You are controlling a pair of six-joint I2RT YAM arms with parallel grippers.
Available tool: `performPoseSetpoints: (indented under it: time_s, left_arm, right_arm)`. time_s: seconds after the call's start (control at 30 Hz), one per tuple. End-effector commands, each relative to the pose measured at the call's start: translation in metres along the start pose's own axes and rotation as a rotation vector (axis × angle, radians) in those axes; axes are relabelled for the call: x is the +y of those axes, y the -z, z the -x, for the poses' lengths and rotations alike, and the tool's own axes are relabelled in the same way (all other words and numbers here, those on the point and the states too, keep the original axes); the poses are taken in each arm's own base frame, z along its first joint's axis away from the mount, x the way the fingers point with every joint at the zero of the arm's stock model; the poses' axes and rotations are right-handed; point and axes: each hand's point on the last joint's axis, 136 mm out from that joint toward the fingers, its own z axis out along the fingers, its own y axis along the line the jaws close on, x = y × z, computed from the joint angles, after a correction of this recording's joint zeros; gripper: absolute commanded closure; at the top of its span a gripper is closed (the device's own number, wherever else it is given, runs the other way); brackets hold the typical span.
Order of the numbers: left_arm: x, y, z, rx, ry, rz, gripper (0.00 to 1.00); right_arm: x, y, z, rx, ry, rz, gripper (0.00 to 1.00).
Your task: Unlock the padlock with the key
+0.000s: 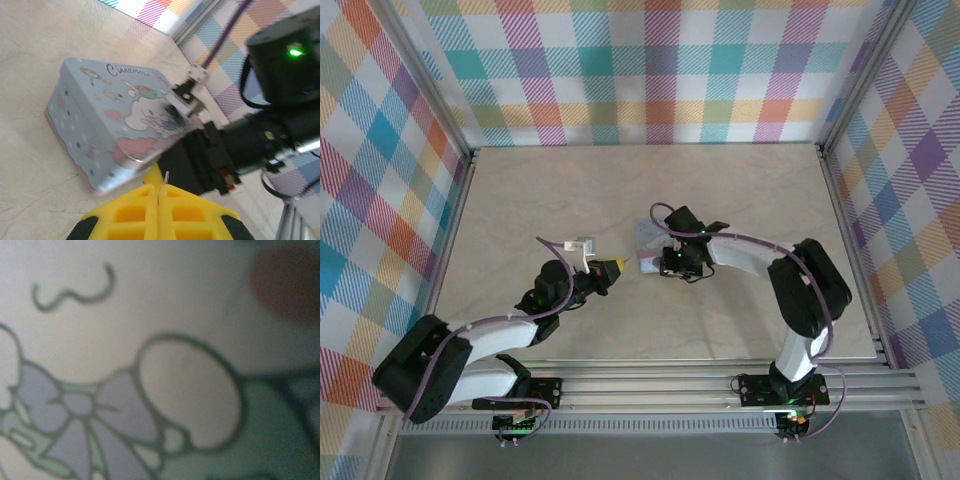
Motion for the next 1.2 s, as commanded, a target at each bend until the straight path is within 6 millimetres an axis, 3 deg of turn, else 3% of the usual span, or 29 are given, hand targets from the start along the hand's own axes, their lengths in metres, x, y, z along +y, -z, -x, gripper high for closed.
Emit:
performPoseSetpoints:
  time_s: [0.0,0.07,0.2,0.3,0.43,0.6,0.7,0.9,1.17]
  left_arm:
    - [0.003,0.004,-0.003,0.067,-0.102,0.043,1.0]
    - [-0.002,0.006,0.001,0.071,-0.123,0.032,1.0]
    - [-0.018,0.011,0.009,0.068,-0.179,-0.016,1.0]
    - [-0.028,0.014,0.017,0.056,-0.248,-0.042,1.0]
    - [-0.045,0.015,0.023,0.062,-0.388,-0.089,1.0]
    - [-0.071,0.006,0.024,0.092,-0.602,-0.117,1.0]
    - [-0.084,-0.003,0.031,0.068,-0.69,-0.09,1.0]
    - [-0.105,-0.015,0.046,-0.055,-0.811,-0.012,1.0]
    - [-0.122,-0.026,0.039,-0.067,-0.881,-0.011,1.0]
  right_arm:
    - [0.024,0.0,0.037,-0.085,0.026,0.096,0.83]
    - [0.027,-0.001,0.037,-0.076,0.022,0.112,0.8]
    - [0.033,0.015,0.027,-0.027,0.006,0.153,0.53]
    - [0.035,0.037,0.012,0.018,-0.002,0.172,0.43]
    - [0.043,0.08,-0.005,0.052,-0.034,0.22,0.41]
    - [0.073,0.145,-0.005,-0.008,-0.119,0.373,0.42]
    - [0.089,0.165,-0.008,0.003,-0.19,0.479,0.43]
    - [0.099,0.166,-0.015,0.038,-0.305,0.58,0.47]
    - [0.1,0.164,-0.008,0.017,-0.314,0.567,0.5]
